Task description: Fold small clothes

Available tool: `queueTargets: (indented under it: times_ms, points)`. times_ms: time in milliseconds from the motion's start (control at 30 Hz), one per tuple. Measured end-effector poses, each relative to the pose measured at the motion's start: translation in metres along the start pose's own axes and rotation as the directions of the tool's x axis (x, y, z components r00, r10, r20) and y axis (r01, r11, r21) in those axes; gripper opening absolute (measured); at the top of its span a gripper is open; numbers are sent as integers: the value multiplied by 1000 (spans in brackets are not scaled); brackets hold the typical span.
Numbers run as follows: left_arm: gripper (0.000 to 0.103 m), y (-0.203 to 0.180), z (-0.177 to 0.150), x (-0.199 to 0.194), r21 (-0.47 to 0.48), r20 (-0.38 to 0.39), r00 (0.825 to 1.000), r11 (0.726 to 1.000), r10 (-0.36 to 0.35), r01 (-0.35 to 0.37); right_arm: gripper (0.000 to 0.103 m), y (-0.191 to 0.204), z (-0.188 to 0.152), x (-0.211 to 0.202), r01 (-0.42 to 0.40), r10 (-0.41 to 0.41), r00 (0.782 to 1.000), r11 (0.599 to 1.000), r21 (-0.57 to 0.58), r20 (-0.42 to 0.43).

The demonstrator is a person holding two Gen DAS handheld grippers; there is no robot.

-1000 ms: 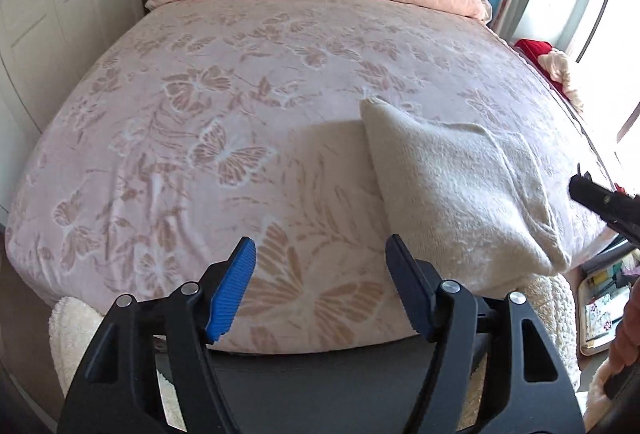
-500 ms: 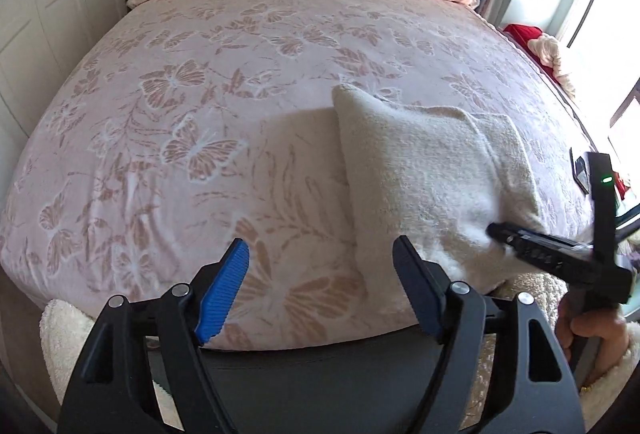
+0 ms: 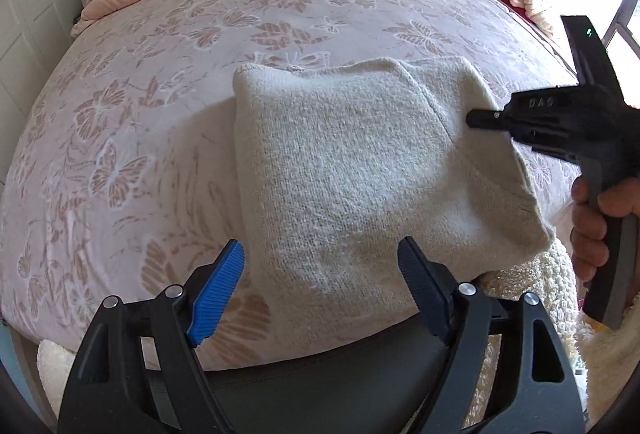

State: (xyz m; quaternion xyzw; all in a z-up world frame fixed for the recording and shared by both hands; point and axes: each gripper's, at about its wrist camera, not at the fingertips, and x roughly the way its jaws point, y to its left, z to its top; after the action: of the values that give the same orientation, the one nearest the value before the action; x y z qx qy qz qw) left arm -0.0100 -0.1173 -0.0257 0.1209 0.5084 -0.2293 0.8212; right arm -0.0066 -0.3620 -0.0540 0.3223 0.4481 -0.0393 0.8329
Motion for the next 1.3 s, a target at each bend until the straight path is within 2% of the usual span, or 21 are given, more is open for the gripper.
queueTargets:
  times_ms: [100,133,200,233,300,333,400,500,567,633,700,733,800,867,933,967,1033,1067,1167,1233,1300]
  points:
    - [77,-3,-1,9,31,-18,999,999,27,-26,9,5,5,-20,-6,11,995,999,-50,100]
    - [77,-3,-2,14,33,-29,999,999,35,-34,9,-5,5,-8,26,-22,997,999,-43,80]
    - [77,-3,-3,24,23,-53,998,999,30,-29,10,-36,0,44,125,-126,989,992,-26,-81]
    - [77,-3,-4,30,16,-66,998,1000,25,-24,9,-47,-5,50,109,-109,990,994,4,-87]
    - [78,-2,-5,38,11,-77,997,1000,20,-19,10,-45,-1,30,68,-66,996,997,45,-53]
    - [81,-1,-5,39,15,-72,997,999,36,-35,15,-37,1,14,75,-74,997,996,49,-18]
    - [84,2,-6,38,7,-69,997,999,40,-40,20,-11,0,-20,93,-92,992,996,-8,81]
    - [82,8,-4,28,-33,-56,998,999,21,-23,20,31,-8,-44,42,-29,993,993,-114,118]
    - [82,12,-4,20,-51,-42,999,999,13,-16,20,56,-16,-27,40,-28,998,979,-199,63]
    - [82,14,-4,13,-66,-28,999,998,15,-17,20,66,-23,15,71,-78,997,966,-250,-18]
    - [82,16,-4,8,-72,-23,1000,997,15,-17,19,61,-29,75,118,-170,972,950,-289,-160]
    - [82,17,-5,5,-74,-21,1000,997,21,-23,13,63,-30,82,148,-199,970,938,-314,-137]
    - [82,20,-7,-1,-76,-17,999,997,31,-33,14,81,-21,68,170,-218,969,931,-324,-119]
    - [84,24,-11,-9,-79,4,999,996,36,-36,14,98,-10,43,93,-118,990,954,-283,-73]
    - [84,28,-16,-12,-87,8,999,995,47,-46,14,110,-3,41,84,-103,993,954,-287,-51]
    - [84,30,-17,-11,-94,3,999,995,42,-41,14,112,-1,52,105,-126,991,950,-294,-55]
    - [84,29,-17,-8,-106,-14,999,994,32,-33,14,100,-6,100,178,-236,961,927,-330,-143]
    - [84,28,-17,-9,-105,-16,999,994,30,-32,11,94,-9,118,184,-250,955,921,-342,-161]
    - [85,22,-18,-20,-80,19,999,996,39,-37,10,96,0,85,140,-181,975,951,-276,-127]
    - [86,21,-21,-26,-62,42,998,997,46,-43,11,94,-5,37,91,-106,993,967,-238,-51]
    - [86,21,-23,-26,-58,42,998,997,47,-45,15,79,-23,-9,102,-101,995,972,-213,16]
